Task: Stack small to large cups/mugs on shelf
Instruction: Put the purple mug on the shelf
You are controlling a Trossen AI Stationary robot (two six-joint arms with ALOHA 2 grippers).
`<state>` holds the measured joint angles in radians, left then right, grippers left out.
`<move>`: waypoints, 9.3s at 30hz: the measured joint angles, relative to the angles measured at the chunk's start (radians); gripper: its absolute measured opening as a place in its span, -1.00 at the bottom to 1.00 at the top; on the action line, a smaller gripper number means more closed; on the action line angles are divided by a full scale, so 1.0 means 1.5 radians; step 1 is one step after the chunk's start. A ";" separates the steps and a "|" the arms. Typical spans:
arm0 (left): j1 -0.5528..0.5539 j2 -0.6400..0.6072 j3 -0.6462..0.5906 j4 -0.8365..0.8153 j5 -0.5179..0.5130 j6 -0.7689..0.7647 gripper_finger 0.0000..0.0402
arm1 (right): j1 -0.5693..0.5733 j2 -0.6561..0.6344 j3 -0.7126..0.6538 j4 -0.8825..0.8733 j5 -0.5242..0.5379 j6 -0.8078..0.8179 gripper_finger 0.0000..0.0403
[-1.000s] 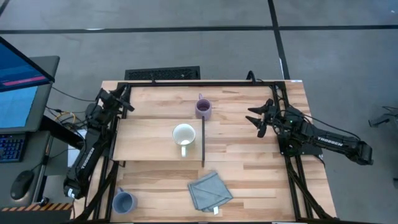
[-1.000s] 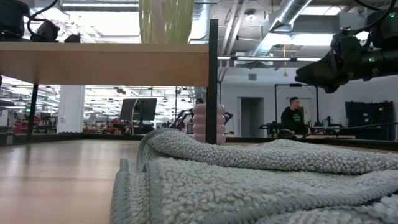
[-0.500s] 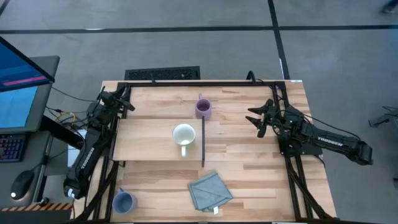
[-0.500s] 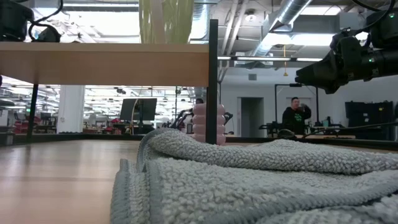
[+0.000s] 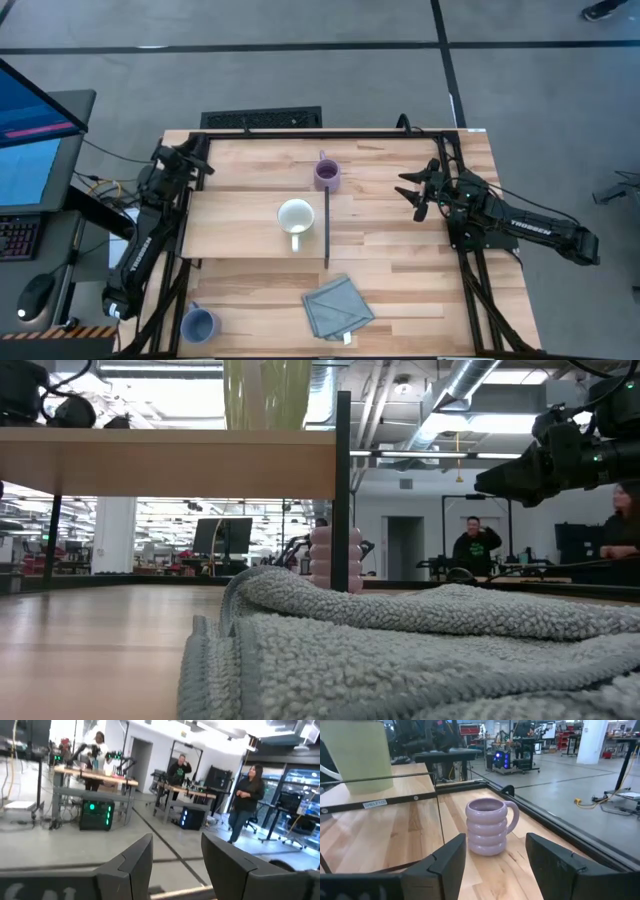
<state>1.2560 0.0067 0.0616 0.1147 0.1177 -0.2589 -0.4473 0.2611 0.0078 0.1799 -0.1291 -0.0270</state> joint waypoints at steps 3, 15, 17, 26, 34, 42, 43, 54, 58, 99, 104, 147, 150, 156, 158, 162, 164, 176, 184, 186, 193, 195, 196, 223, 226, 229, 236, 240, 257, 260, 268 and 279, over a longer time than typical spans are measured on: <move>0.000 0.000 0.000 0.044 0.010 0.007 -0.21 | 0.000 0.000 0.000 -0.001 0.001 -0.024 0.14; 0.000 0.000 0.001 0.034 0.084 -0.041 -0.21 | 0.000 0.016 0.000 -0.101 0.007 -0.092 0.14; 0.000 0.000 0.001 0.012 0.118 -0.052 -0.21 | 0.000 0.018 0.000 -0.102 0.006 -0.092 0.14; 0.000 0.000 0.001 -0.007 0.221 -0.034 -0.21 | 0.000 0.018 0.000 -0.101 0.005 -0.092 0.14; 0.000 0.017 0.001 -0.006 0.281 -0.057 -0.21 | 0.000 0.018 0.000 -0.101 0.005 -0.092 0.14; -0.001 0.142 0.055 0.010 0.321 -0.015 -0.21 | 0.000 0.018 0.000 -0.096 0.005 -0.092 0.14; -0.001 0.163 0.069 0.010 0.321 0.002 -0.21 | 0.000 0.018 0.000 -0.090 0.005 -0.086 0.14; -0.025 0.408 0.195 0.007 0.338 0.127 -0.21 | 0.000 0.017 0.000 -0.048 0.005 -0.075 0.14; -0.058 0.496 0.244 0.007 0.338 0.183 -0.21 | 0.000 0.017 0.000 -0.049 0.005 -0.075 0.14; -0.245 0.999 0.751 -0.195 0.336 0.460 -0.21 | 0.000 0.017 0.001 -0.050 0.005 -0.075 0.14; -0.264 1.033 0.798 -0.242 0.323 0.538 -0.21 | 0.000 0.018 0.001 -0.050 0.005 -0.075 0.14; -0.411 1.066 0.853 -0.356 0.183 0.662 -0.38 | 0.000 0.018 0.001 -0.050 0.004 -0.074 0.14; -0.415 1.066 0.852 -0.360 0.163 0.687 -0.38 | 0.000 0.018 0.001 -0.050 0.004 -0.074 0.14; -0.414 1.082 0.850 -0.372 0.163 0.649 -0.38 | 0.000 0.018 0.001 -0.050 0.004 -0.045 0.14; -0.422 1.096 0.852 -0.354 0.162 0.640 -0.38 | 0.001 0.018 0.001 -0.050 0.004 -0.046 0.14; -0.432 1.118 0.852 -0.343 0.158 0.638 -0.38 | 0.001 0.018 0.001 -0.050 0.004 -0.045 0.14; -0.438 1.127 0.852 -0.350 0.156 0.639 -0.38 | 0.001 0.018 0.001 -0.050 0.005 -0.041 0.14; -0.482 1.142 0.851 -0.352 0.100 0.803 -0.38 | 0.001 0.018 0.001 -0.063 0.005 -0.034 0.14; -0.491 1.142 0.852 -0.386 0.089 0.857 -0.38 | 0.001 0.018 0.001 -0.065 0.005 -0.034 0.14; -0.494 1.142 0.852 -0.399 0.087 0.880 -0.38 | 0.001 0.018 0.001 -0.065 0.005 -0.034 0.14; -0.519 1.142 0.852 -0.402 0.103 0.891 -0.38 | 0.001 0.018 0.001 -0.065 0.005 -0.034 0.14; -0.526 1.142 0.852 -0.402 0.109 0.897 -0.38 | 0.001 0.018 0.001 -0.065 0.005 -0.034 0.14; -0.530 1.142 0.852 -0.402 0.109 0.904 -0.38 | 0.001 0.018 0.001 -0.065 0.005 -0.034 0.14; -0.558 1.175 0.853 -0.399 0.080 0.938 -0.38 | 0.001 0.030 0.001 -0.080 0.007 -0.027 0.14; -0.558 1.175 0.853 -0.400 0.079 0.938 -0.38 | 0.001 0.031 0.001 -0.080 0.007 -0.027 0.14; -0.558 1.175 0.853 -0.401 0.079 0.938 -0.38 | 0.001 0.031 0.001 -0.080 0.007 -0.027 0.14; -0.559 1.182 0.853 -0.397 0.059 0.939 -0.38 | 0.001 0.031 0.001 -0.080 0.007 -0.027 0.14; -0.561 1.194 0.855 -0.390 0.049 0.940 -0.38 | 0.001 0.031 0.001 -0.080 0.007 -0.028 0.14; -0.564 1.215 0.854 -0.420 0.033 0.954 -0.38 | 0.001 0.031 0.001 -0.080 0.018 -0.017 0.14; -0.565 1.221 0.854 -0.414 0.027 0.953 -0.38 | 0.001 0.031 0.001 -0.080 0.018 -0.017 0.14; -0.568 1.221 0.854 -0.413 0.021 0.958 -0.38 | 0.001 0.031 0.001 -0.080 0.017 -0.017 0.14; -0.568 1.221 0.854 -0.387 0.022 0.931 -0.38 | 0.001 0.031 0.001 -0.080 0.017 -0.017 0.14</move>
<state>0.4046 1.8378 1.3426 -0.4658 0.1509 1.1380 -0.4454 0.3076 0.0093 0.0597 -0.1032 -0.0521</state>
